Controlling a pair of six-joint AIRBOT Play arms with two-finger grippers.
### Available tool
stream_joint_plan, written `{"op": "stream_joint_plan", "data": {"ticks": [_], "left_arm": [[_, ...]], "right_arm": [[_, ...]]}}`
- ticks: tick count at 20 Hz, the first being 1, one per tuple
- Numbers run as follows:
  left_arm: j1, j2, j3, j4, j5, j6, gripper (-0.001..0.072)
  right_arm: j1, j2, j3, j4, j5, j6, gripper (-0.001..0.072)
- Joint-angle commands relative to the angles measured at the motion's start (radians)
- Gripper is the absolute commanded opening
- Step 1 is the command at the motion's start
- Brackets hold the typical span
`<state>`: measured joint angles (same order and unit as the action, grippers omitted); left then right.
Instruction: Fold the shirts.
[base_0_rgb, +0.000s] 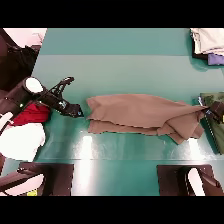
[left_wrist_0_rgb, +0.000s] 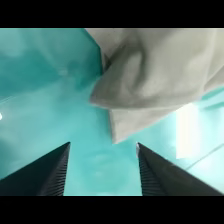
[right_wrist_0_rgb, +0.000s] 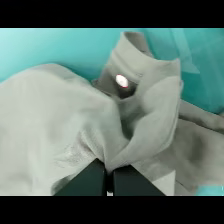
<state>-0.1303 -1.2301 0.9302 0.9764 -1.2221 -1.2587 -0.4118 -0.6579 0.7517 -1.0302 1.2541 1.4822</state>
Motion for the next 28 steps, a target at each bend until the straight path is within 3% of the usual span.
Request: {"op": "stream_joint_plan", "data": {"ticks": [1,5,12,15,19,20,21,22,28], "left_arm": [[0.052,0.0,-0.134,-0.247,0.08,0.056,0.0485],[0.052,0.0,-0.242,-0.378,0.215,0.024,0.0485],[0.052,-0.054,-0.299,-0.568,0.279,0.002,0.0485],[0.052,-0.075,-0.3,-0.557,0.229,0.002,0.0484],[0.052,-0.074,-0.295,-0.561,0.309,-0.003,0.0479],[0.052,-0.074,-0.294,-0.571,0.313,-0.002,0.0367],[0.052,-0.074,-0.294,-0.573,0.314,0.006,0.0049],[0.052,-0.074,-0.294,-0.573,0.315,0.01,0.0021],[0.052,-0.039,-0.203,-0.512,0.314,0.01,0.0021]], "right_arm": [[0.037,0.022,0.002,0.009,-0.032,-0.01,0.0022],[0.074,0.019,0.002,0.009,-0.026,-0.009,0.0022],[0.136,0.019,0.002,0.009,-0.024,-0.008,0.0022],[0.144,0.019,0.002,0.009,-0.024,-0.008,0.0022],[0.144,0.019,0.002,0.009,-0.021,-0.008,0.0022],[0.141,0.019,0.002,0.009,-0.018,-0.008,0.0023],[0.135,0.019,0.002,0.009,-0.012,-0.008,0.0022],[0.127,0.019,0.002,0.009,-0.005,-0.008,0.0023],[0.003,0.019,0.002,0.011,0.084,-0.017,0.0022]]}}
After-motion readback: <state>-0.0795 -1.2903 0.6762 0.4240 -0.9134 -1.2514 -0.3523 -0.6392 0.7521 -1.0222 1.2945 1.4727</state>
